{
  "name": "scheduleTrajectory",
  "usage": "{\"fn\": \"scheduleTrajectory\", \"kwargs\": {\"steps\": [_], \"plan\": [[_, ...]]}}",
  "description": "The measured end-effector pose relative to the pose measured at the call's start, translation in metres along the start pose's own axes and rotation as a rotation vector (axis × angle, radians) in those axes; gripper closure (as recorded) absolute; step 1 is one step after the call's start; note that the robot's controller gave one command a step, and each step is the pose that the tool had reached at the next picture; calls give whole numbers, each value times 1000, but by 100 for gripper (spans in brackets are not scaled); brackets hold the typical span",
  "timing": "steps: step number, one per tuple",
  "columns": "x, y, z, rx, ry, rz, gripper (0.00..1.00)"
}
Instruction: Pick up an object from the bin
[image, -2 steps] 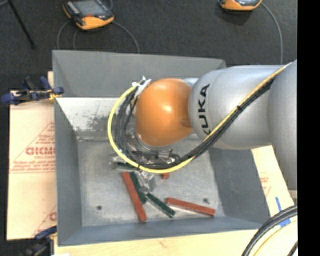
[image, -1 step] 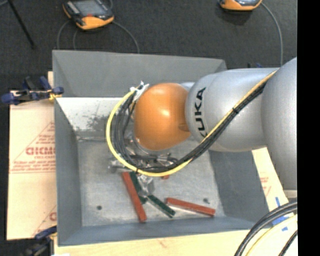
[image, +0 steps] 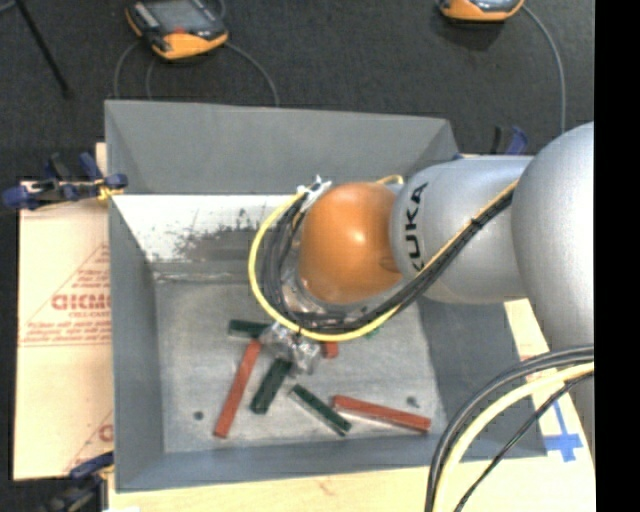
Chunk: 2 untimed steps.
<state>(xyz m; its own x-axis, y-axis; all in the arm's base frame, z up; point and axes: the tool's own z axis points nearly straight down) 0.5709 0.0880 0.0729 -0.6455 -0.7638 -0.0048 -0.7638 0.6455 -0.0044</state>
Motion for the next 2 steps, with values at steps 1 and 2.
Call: {"fn": "scheduleTrajectory", "kwargs": {"steps": [1,2], "plan": [[0,0,0,-1,0,3,100],[0,0,0,-1,0,4,100]]}}
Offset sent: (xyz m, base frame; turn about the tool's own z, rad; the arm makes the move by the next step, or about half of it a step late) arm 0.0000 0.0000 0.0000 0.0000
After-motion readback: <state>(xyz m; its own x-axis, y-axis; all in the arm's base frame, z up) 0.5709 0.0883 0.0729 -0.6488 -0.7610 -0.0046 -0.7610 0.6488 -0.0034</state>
